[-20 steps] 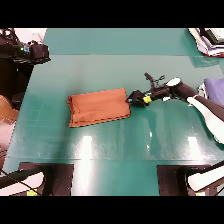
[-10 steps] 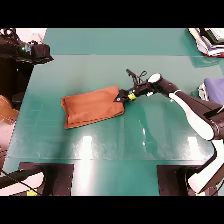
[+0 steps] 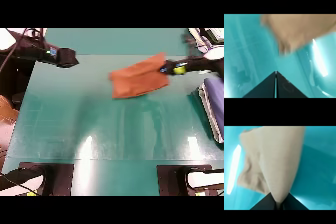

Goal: Fold the shirts.

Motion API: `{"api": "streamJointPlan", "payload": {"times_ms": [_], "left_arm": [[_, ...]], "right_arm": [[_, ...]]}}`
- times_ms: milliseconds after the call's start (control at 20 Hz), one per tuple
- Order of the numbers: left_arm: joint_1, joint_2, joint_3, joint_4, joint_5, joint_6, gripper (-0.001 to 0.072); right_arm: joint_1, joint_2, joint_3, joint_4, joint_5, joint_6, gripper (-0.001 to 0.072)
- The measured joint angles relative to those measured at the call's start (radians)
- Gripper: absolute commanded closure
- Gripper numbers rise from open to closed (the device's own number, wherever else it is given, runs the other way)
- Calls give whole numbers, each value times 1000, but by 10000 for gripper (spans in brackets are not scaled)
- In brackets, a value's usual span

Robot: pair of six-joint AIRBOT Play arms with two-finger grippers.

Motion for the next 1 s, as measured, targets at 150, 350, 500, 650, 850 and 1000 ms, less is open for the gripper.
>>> {"api": "streamJointPlan", "payload": {"times_ms": [150,350,500,650,850,1000], "left_arm": [[-71,0,0,-1,52,0,677],[-134,0,0,-3,109,0,677],[-151,0,0,-4,138,0,677],[-159,0,0,-3,151,0,677],[-161,0,0,-3,161,-1,677],[-162,0,0,-3,161,-1,677]], "right_arm": [[-220,73,2,-31,-21,8,697],[-447,102,2,-42,-65,13,697],[-543,91,3,14,-93,11,697],[-586,73,44,79,-119,-5,697],[-608,63,200,112,-116,-16,697],[-638,61,322,113,-49,-18,697]]}}
